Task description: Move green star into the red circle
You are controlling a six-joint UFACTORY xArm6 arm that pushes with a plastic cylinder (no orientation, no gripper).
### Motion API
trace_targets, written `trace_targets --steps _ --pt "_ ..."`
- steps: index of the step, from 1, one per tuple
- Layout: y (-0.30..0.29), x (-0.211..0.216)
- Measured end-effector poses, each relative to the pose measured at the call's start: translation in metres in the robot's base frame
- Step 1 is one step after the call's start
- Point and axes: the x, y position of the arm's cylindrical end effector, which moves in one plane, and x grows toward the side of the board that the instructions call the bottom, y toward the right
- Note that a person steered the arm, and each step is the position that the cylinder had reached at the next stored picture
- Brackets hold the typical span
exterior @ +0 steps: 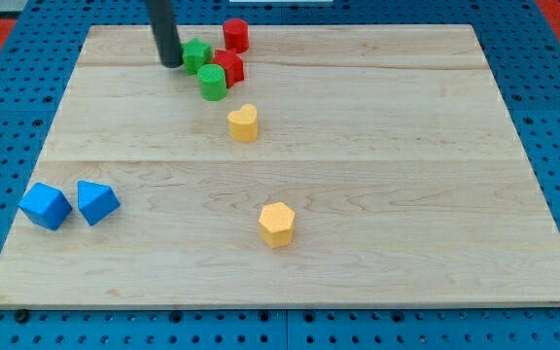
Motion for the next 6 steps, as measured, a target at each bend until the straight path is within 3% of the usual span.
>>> trace_targets --steps 2,6 --pt "0.062 -0.025" --pt "0.029 -0.07"
